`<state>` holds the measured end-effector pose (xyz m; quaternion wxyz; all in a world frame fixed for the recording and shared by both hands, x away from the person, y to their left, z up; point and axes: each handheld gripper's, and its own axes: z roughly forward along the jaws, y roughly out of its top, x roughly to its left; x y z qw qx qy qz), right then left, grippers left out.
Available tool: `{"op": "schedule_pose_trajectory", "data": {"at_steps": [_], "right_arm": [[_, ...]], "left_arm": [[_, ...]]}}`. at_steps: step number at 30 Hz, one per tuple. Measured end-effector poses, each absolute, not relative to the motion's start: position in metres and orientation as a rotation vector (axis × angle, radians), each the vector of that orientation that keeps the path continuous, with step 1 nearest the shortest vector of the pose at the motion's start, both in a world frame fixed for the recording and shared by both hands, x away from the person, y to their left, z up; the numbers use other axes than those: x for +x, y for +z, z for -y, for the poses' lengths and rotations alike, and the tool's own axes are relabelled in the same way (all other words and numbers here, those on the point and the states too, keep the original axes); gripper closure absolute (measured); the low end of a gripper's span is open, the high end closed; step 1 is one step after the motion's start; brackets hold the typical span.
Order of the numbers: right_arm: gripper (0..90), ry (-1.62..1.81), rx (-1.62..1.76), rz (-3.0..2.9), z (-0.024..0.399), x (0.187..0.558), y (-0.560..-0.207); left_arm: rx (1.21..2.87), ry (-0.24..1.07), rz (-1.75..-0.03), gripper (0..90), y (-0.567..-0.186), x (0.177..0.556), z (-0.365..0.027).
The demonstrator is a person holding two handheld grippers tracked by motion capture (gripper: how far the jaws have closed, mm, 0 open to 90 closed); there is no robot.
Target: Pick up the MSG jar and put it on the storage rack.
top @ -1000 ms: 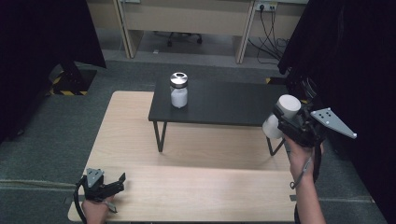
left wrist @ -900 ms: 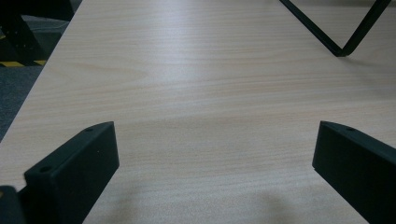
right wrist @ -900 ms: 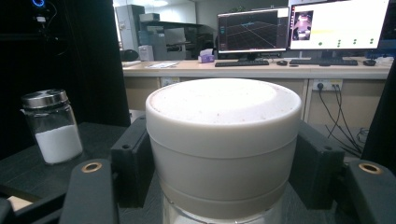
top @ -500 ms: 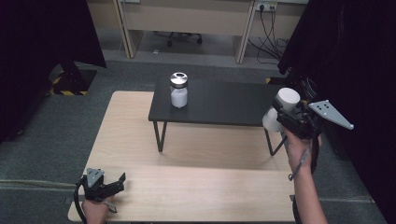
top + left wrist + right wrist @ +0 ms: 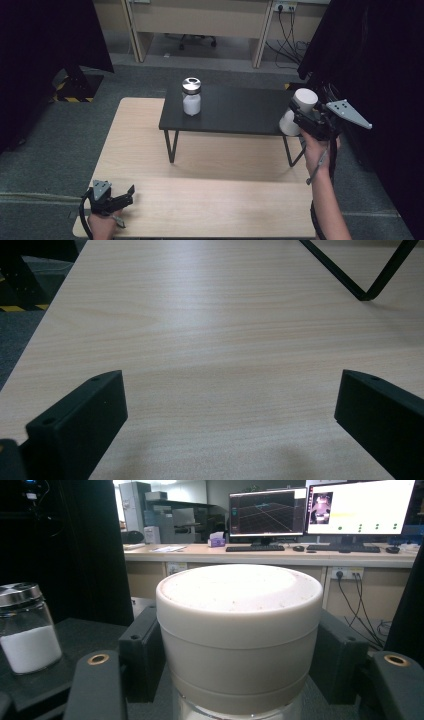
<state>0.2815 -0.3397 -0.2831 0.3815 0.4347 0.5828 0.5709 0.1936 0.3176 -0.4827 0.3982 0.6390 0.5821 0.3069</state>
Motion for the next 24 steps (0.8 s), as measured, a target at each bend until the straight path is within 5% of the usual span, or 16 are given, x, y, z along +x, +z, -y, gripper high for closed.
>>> {"op": "schedule_pose_trajectory", "data": {"at_steps": [24], "right_arm": [[33.9, 1.421, 1.170, -1.471, 0.335, 0.320, -0.283]], "left_arm": [[1.598, 0.806, -1.493, 0.0, -0.484, 0.191, -0.313]]}}
